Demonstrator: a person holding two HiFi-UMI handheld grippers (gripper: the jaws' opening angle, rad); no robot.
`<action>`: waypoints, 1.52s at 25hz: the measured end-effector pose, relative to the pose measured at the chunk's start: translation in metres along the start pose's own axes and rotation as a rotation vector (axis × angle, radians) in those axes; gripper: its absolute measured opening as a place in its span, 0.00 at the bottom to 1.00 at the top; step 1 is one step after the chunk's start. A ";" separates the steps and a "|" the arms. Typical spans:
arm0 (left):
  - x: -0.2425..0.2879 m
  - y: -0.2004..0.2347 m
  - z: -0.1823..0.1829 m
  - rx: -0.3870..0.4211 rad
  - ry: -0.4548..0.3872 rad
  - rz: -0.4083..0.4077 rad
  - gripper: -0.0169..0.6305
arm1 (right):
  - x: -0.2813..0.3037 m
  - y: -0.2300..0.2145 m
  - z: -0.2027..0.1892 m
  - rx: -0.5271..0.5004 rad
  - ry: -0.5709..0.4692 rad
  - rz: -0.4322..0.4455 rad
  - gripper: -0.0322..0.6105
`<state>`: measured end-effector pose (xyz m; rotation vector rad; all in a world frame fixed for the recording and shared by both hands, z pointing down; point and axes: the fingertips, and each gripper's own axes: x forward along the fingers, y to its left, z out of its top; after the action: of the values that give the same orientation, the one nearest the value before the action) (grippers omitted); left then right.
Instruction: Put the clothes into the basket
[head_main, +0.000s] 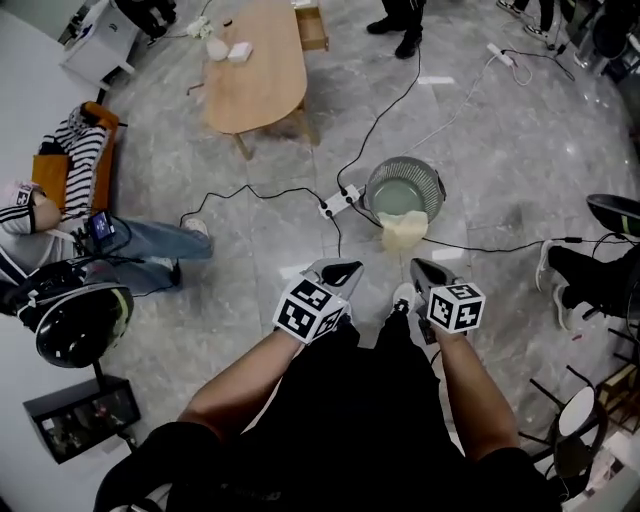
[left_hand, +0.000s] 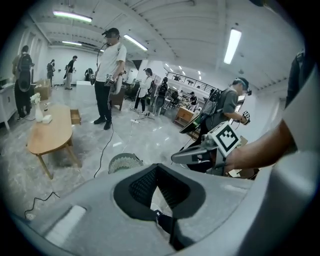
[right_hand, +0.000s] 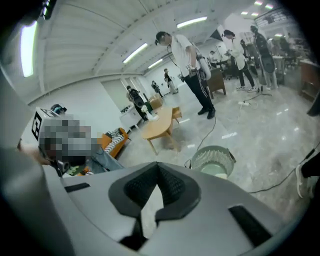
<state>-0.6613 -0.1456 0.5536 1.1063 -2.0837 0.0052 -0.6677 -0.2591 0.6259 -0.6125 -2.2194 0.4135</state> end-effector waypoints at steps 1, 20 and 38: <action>-0.006 -0.003 0.001 0.010 -0.008 -0.010 0.03 | -0.009 0.013 0.013 -0.005 -0.041 0.011 0.07; -0.029 -0.059 0.024 0.098 -0.106 -0.090 0.03 | -0.119 0.068 0.036 -0.123 -0.236 -0.057 0.07; -0.025 -0.154 -0.004 0.038 -0.132 0.034 0.03 | -0.198 0.042 -0.003 -0.181 -0.212 0.037 0.07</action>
<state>-0.5407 -0.2230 0.4905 1.1204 -2.2277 -0.0117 -0.5386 -0.3330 0.4885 -0.7351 -2.4695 0.3100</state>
